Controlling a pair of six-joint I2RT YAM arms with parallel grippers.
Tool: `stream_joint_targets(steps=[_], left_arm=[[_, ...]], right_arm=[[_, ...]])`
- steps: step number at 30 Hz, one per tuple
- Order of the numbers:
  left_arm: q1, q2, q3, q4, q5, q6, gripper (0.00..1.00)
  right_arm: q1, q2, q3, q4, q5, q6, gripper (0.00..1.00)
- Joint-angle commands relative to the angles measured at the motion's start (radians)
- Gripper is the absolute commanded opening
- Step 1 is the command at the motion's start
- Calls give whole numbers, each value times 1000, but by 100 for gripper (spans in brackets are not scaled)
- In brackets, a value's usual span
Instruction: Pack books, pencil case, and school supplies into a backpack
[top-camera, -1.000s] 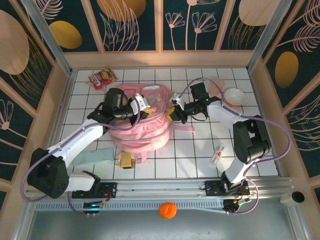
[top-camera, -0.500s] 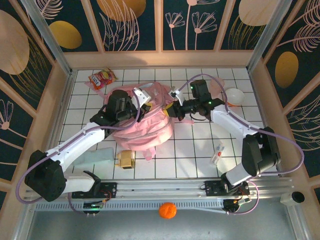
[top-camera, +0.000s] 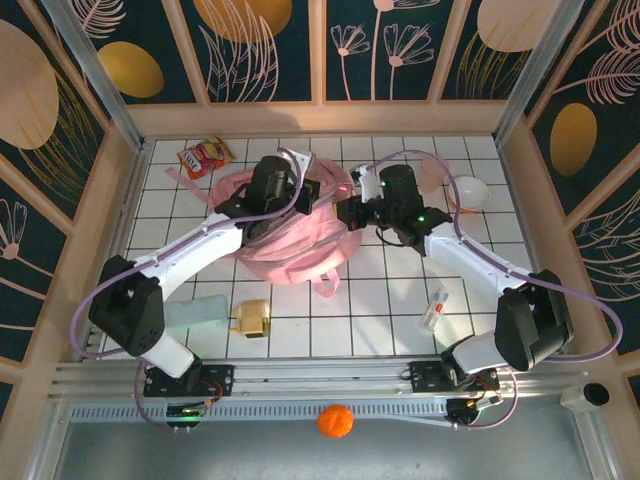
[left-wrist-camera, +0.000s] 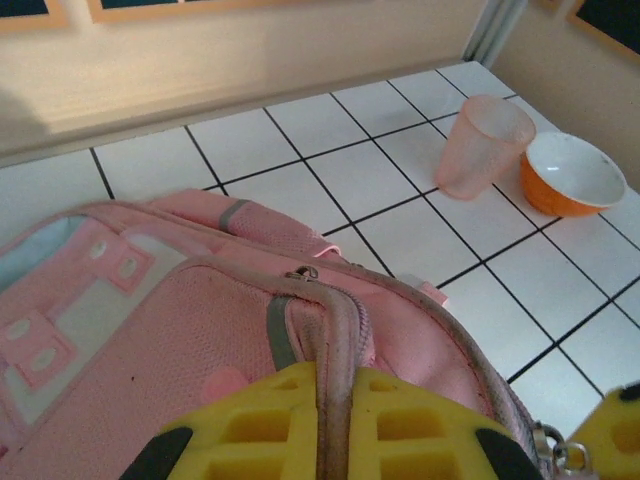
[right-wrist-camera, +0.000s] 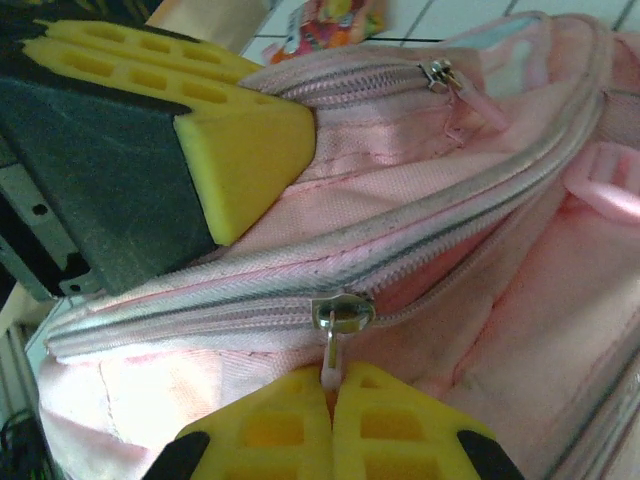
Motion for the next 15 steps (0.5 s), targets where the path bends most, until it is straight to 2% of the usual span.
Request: stream_joint_targets(steps=[1,5,10,13,15], left_arm=[[37,53,106,114,-245,-183,0],[33,133,213,48,-308,-286,0],[11,204,316,14,-328,-275,0],[9,217,341,7,-304,-210,0],[8,204,310,23,-279,-126,0]], right_arm=[[82,-49,-1,-23,-56,136,0],[125,-51,-8,11,-11,210,0],[158,-29,29,-5,-5,281,0],[150,-31,63,-90,-10,258,0],[105,-41,81,-165,-44,194,0]])
